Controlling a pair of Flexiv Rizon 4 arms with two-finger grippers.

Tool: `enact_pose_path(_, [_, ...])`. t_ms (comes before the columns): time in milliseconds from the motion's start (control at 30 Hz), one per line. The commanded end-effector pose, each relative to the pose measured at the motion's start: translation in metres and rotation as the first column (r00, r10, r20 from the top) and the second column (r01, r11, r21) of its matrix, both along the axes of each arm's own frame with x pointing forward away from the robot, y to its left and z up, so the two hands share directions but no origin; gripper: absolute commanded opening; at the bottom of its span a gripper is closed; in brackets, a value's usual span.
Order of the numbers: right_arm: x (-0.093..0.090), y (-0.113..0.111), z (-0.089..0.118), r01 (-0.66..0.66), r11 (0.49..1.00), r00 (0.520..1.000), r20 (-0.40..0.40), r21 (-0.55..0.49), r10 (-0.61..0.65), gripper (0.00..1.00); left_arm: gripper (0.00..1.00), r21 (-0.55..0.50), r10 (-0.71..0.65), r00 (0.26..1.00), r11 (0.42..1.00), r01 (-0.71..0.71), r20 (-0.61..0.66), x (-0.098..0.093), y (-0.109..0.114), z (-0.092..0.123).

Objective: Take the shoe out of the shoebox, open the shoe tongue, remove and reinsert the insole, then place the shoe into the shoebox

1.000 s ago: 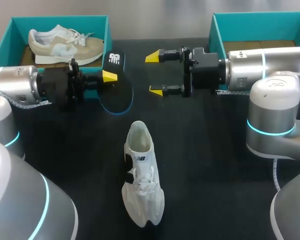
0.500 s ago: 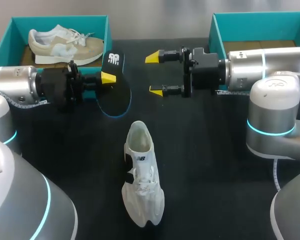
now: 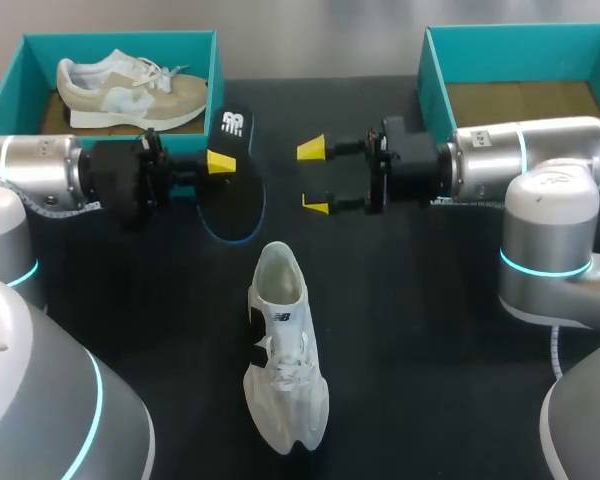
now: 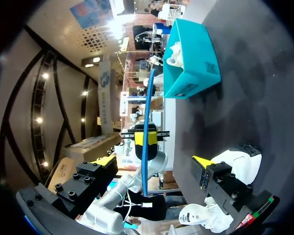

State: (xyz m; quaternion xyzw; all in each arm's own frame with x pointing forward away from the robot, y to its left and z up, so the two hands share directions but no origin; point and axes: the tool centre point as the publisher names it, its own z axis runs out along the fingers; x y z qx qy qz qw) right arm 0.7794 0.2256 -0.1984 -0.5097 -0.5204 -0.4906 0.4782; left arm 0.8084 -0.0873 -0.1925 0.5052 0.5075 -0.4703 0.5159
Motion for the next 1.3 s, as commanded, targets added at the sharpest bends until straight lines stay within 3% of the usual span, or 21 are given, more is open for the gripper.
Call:
enact_pose_path(33, [0.000,0.002,0.000,0.002,1.000,1.000,-0.001,-0.002,-0.002,1.00,0.00,-0.001,-0.001,1.000,1.000,0.001,0.002,0.001,-0.001,0.000])
enact_pose_path(167, [0.002,0.005,0.002,-0.018,0.999,1.000,0.011,-0.032,0.018,1.00,0.00,0.019,-0.002,0.999,1.000,0.001,0.047,0.003,-0.010,-0.006])
enact_pose_path(300, [0.001,0.015,0.002,-0.052,0.996,0.994,0.095,-0.068,0.059,1.00,0.00,0.023,-0.006,0.990,1.000,0.002,0.141,0.008,-0.020,-0.013])
enact_pose_path(833, [-0.007,0.035,-0.002,-0.085,0.992,0.970,0.222,-0.094,0.104,1.00,0.00,0.022,-0.012,0.983,1.000,0.008,0.185,0.036,-0.035,-0.011])
enact_pose_path(867, [-0.007,0.036,-0.002,-0.084,0.992,0.969,0.224,-0.098,0.104,0.95,0.00,0.023,-0.012,0.982,1.000,0.008,0.187,0.036,-0.036,-0.011])
enact_pose_path(933, [-0.007,0.039,-0.001,-0.092,0.991,0.965,0.235,-0.102,0.114,0.67,0.00,0.030,-0.015,0.981,0.999,0.010,0.196,0.037,-0.039,-0.012])
enact_pose_path(1000, [-0.007,0.040,-0.001,-0.103,0.990,0.961,0.245,-0.101,0.125,0.50,0.00,0.027,-0.021,0.981,1.000,0.016,0.195,0.037,-0.041,-0.012])
enact_pose_path(1300, [-0.006,0.046,-0.002,-0.134,0.986,0.953,0.259,-0.100,0.156,0.39,0.00,0.016,-0.022,0.978,1.000,0.019,0.210,0.037,-0.047,-0.010])
